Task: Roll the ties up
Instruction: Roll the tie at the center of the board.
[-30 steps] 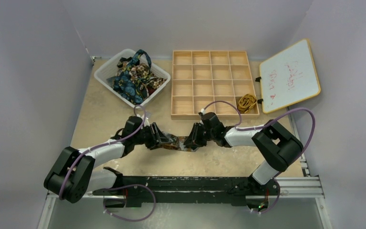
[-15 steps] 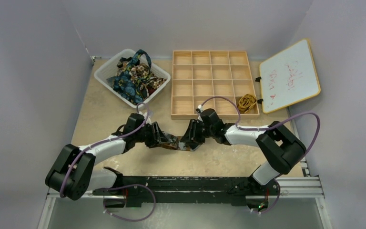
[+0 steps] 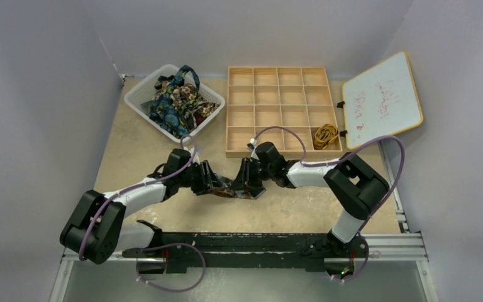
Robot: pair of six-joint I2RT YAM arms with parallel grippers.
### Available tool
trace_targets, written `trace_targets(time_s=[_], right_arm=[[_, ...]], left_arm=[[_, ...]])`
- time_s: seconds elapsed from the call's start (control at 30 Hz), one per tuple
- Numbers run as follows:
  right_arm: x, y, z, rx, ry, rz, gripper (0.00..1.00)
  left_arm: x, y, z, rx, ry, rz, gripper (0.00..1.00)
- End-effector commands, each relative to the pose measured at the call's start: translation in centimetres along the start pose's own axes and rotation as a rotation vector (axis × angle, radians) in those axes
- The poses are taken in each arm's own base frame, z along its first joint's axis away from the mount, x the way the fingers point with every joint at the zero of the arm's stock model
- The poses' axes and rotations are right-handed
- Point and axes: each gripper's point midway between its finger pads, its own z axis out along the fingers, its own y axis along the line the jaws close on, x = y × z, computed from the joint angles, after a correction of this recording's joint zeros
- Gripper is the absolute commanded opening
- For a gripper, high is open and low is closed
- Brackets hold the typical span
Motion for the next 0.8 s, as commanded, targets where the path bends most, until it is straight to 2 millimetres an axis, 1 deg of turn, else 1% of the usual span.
trace_targets(time_s=[0.0,0.07,0.13,0.23,0.47,0.57,0.77], right_arm=[[0.1,1.7,0.9,-0.041,0.024,-0.036,0.3],[0.1,1.0,1.2,-0.014,0.022,-0.025,0.27],[0.3,0.8,1.4,-0.008,0.031,-0.022,0.26],[0.2,0.5,1.7,-0.003,0.028,-0.02,0.24],[1.2,-1.4,2.0,0.052,0.059,0.019,0.22],[1.5,-1.4,2.2,0.039,0.067,0.026,0.22],[1.7,-1.5,2.3,0.03,0.076,0.035,0.22]], left_arm=[[-1.2,-1.2,0.0,0.018,-0.023,0.039,0.42],[-1.2,-1.3,-0.1,0.022,-0.02,0.041,0.42],[-1.1,-1.3,-0.2,0.022,-0.019,0.044,0.42],[-1.1,-1.6,-0.3,0.03,-0.016,0.053,0.46],[-1.4,-2.7,-1.2,0.055,-0.037,0.061,0.63],[-1.2,-2.4,-1.6,0.031,-0.027,0.06,0.67],[-0.8,-1.3,-1.6,-0.023,-0.005,0.075,0.68]])
